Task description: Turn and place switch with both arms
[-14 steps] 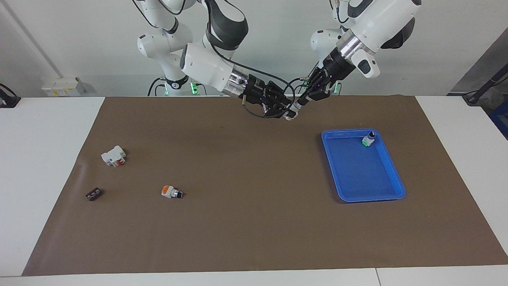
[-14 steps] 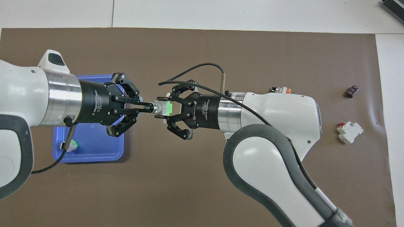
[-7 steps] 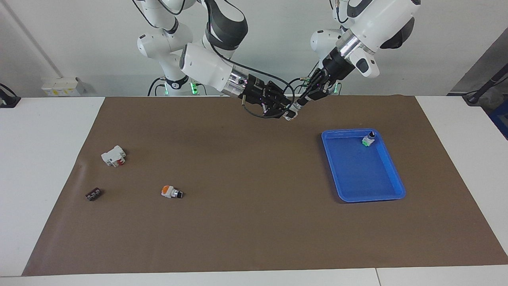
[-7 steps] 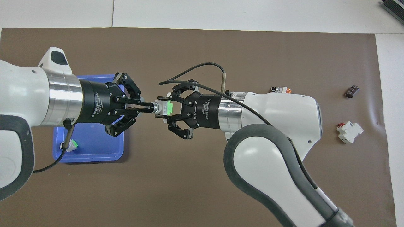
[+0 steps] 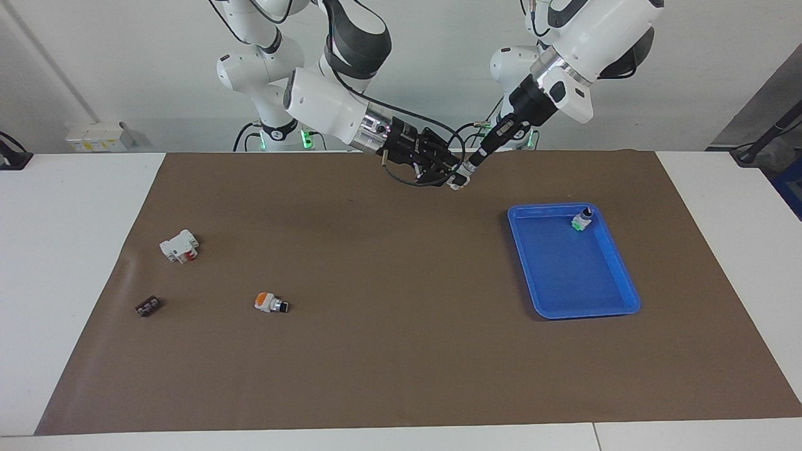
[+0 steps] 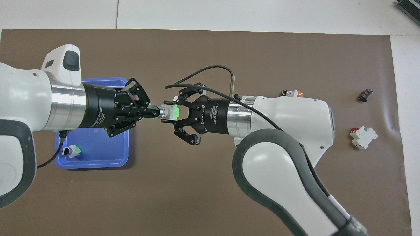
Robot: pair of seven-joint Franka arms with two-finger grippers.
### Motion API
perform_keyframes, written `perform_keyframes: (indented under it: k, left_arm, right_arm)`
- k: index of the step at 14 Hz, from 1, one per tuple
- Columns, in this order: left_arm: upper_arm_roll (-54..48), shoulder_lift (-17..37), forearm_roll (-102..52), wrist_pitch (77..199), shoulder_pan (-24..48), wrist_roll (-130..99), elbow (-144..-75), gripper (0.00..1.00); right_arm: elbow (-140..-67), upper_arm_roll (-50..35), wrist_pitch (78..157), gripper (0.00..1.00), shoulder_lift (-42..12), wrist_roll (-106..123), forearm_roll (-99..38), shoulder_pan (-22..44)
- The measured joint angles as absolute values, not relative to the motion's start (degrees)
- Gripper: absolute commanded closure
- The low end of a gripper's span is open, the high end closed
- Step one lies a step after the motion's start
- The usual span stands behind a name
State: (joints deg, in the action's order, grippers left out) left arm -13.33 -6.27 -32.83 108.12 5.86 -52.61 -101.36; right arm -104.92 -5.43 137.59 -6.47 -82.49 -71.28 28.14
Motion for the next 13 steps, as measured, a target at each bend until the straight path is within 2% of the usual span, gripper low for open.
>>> perform_keyframes:
  k: [13]
  left_arm:
    - [-13.4,-7.4,-29.5,106.1,6.6,-2.8,-102.6,1.0]
  right_arm:
    - [-106.1,-5.8,136.9,1.0,-6.5,-82.5,-71.3,28.7]
